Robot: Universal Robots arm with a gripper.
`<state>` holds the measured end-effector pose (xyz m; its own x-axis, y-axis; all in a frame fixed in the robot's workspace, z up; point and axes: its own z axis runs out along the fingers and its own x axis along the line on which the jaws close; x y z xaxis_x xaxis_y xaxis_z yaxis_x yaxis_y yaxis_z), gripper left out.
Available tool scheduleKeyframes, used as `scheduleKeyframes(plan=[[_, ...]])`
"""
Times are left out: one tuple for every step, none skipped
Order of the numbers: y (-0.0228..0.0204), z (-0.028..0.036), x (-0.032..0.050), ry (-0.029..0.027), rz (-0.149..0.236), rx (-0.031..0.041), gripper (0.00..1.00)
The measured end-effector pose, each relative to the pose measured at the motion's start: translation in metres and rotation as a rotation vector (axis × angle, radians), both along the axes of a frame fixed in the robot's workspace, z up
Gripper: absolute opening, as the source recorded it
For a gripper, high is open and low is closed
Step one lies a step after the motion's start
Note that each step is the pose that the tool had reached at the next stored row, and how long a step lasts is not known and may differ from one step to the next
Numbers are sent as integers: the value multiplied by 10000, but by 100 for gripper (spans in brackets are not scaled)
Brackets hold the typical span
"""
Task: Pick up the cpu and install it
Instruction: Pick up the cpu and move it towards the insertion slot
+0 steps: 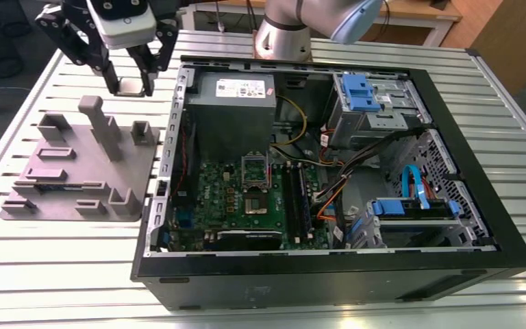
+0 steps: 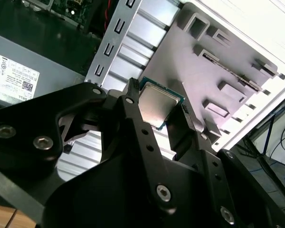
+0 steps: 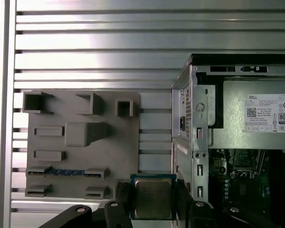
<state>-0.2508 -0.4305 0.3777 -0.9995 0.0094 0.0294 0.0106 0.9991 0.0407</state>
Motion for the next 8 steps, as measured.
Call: scheduleKeyframes(plan=[[-18,-1,5,1,-1,0,47],[-36,-1,9,2,-2,-1,47],[-54,-2,14,2,-2,0,47],[-69,-3,20,3,-3,1,47],[-82,-4,28,5,-3,1,47],[-90,-4,41,13,-4,0,47],[-96,-5,58,23,-4,1,47],[-101,-5,77,36,-5,0,47]])
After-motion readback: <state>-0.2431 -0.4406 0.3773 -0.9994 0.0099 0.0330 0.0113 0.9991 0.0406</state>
